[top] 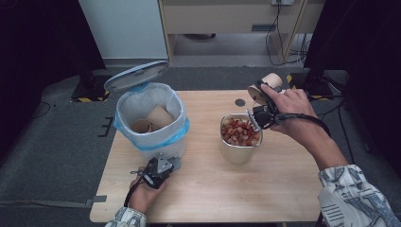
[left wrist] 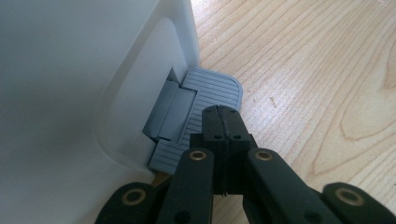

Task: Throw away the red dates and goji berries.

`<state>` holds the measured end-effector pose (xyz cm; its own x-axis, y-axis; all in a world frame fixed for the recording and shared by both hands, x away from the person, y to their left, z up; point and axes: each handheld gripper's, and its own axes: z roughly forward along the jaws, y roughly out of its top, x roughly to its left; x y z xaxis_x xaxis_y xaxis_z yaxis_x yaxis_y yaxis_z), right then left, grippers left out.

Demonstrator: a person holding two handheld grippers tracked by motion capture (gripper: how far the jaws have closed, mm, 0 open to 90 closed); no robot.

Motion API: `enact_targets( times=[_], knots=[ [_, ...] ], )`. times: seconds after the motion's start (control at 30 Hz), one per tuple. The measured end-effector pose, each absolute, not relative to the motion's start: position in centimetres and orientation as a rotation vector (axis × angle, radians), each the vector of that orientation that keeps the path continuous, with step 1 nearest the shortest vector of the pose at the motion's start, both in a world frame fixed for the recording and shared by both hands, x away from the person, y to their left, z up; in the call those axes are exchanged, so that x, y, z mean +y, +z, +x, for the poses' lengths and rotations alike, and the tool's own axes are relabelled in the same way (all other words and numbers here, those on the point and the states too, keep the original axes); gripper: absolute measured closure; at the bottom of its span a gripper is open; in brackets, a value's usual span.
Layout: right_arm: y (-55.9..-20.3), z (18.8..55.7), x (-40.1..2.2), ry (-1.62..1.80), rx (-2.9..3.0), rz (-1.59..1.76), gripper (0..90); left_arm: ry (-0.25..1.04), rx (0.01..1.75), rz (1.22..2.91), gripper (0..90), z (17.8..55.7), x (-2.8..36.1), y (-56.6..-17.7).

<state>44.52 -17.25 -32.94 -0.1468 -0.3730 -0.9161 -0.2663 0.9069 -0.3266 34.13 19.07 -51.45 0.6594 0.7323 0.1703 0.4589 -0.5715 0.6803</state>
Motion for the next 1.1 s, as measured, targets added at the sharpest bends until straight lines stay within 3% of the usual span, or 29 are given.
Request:
enact_targets(
  times=[1.1],
  knots=[
    [-32.97,44.17,-16.88,-0.129,1.687,-0.536,31.1,0.591,0.918,2.270,90.0,34.13,19.06,-51.45]
  ],
)
